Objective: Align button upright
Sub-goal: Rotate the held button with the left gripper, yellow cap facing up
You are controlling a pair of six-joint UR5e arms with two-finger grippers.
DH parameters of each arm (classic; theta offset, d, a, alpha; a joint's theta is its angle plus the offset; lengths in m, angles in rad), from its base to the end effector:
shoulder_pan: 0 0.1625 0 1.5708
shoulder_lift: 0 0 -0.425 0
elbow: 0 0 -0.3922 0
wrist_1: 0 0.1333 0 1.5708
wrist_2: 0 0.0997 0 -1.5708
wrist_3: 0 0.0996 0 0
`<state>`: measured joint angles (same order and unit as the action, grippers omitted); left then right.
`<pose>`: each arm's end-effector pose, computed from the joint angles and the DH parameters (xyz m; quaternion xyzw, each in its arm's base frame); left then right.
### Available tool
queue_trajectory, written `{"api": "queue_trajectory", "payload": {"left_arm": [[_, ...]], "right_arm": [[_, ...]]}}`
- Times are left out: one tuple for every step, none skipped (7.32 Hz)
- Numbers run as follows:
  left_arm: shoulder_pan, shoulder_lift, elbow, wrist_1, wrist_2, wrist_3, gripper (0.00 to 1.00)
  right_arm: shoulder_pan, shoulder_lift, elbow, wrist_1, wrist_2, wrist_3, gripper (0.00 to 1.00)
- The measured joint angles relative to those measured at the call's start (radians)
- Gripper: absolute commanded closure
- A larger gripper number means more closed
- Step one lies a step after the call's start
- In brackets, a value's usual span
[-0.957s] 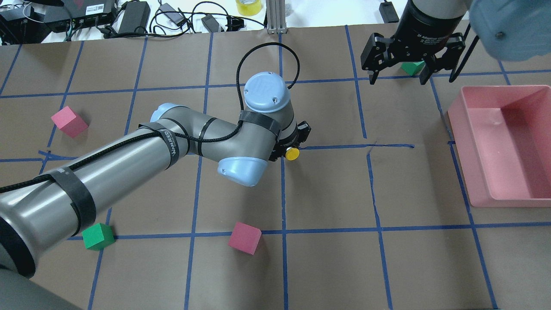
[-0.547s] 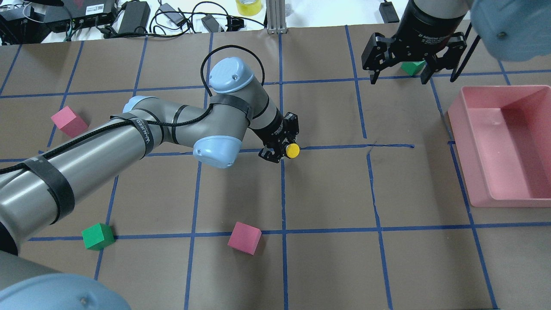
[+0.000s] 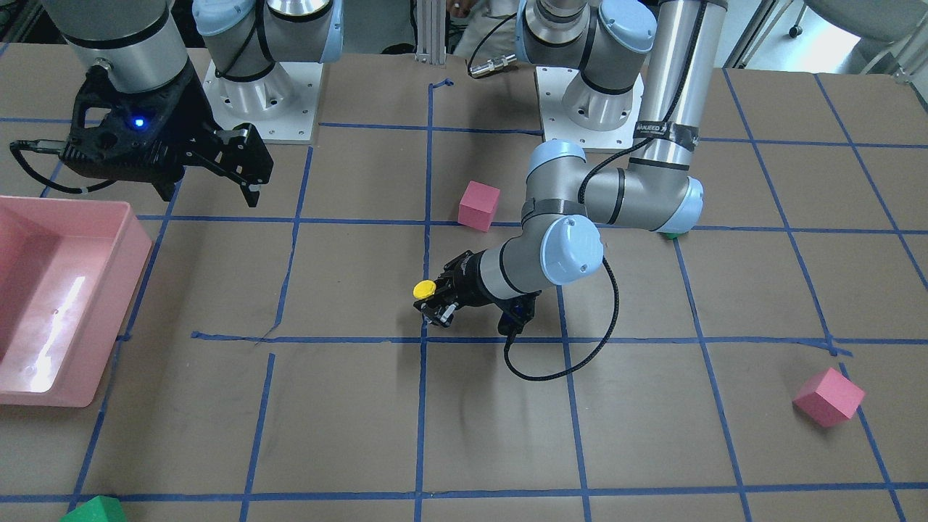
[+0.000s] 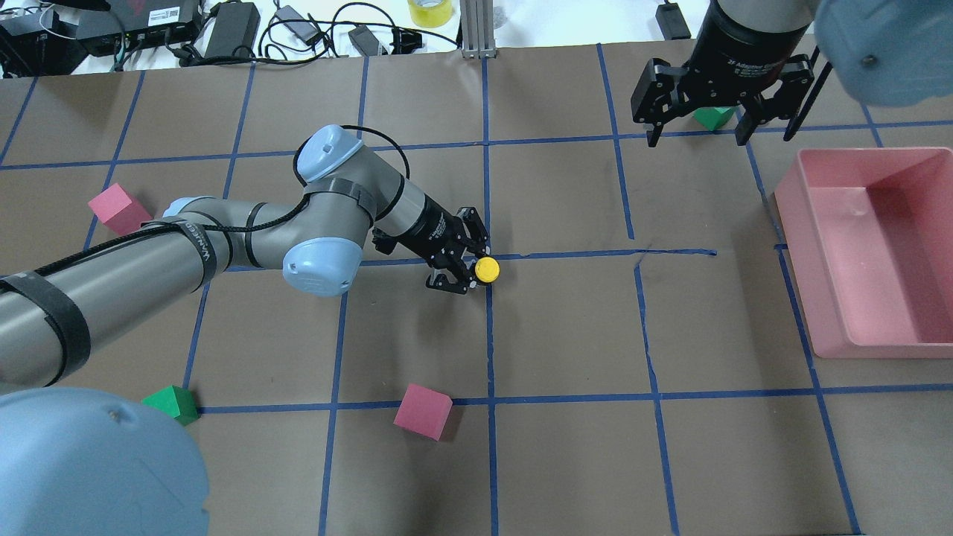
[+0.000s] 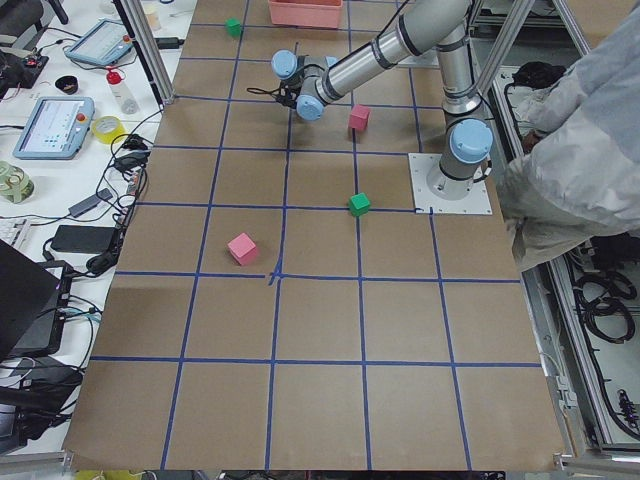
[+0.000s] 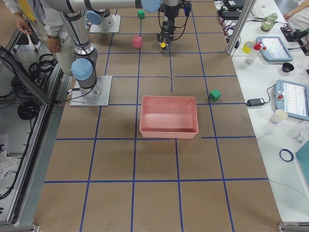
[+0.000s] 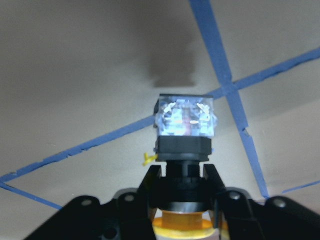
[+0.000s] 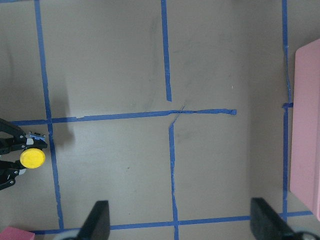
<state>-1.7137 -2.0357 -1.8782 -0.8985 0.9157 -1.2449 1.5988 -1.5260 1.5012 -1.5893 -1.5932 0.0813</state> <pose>-0.2722 -0.5294 0.1802 0.5088 -0.7973 -0.2419 0.2167 0.1454 -0.5112 0.5016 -0.0269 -0.9993 0.0222 0.0100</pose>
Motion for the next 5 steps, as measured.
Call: {"api": "queue_trajectory", "payload": {"left_arm": [[0.013,0.0,-0.004,-0.001,-0.047,-0.003,0.98],[0.022,-0.001,-0.007,-0.003,-0.099,-0.009,0.9],[0.026,-0.002,-0.012,-0.003,-0.127,-0.013,0.79],[0.027,-0.003,-0.021,-0.003,-0.139,-0.013,0.79],[0.028,-0.005,-0.03,-0.002,-0.146,-0.01,0.78]], "right_arm": [[0.001,0.0,0.0,0.0,-0.004,0.0,0.0],[0.001,0.0,0.001,0.0,-0.009,0.001,0.01],[0.001,-0.001,0.002,0.0,-0.01,0.002,0.0],[0.001,-0.003,0.002,0.0,-0.01,0.003,0.04],[0.001,-0.005,0.002,0.0,-0.007,0.004,0.12]]}}
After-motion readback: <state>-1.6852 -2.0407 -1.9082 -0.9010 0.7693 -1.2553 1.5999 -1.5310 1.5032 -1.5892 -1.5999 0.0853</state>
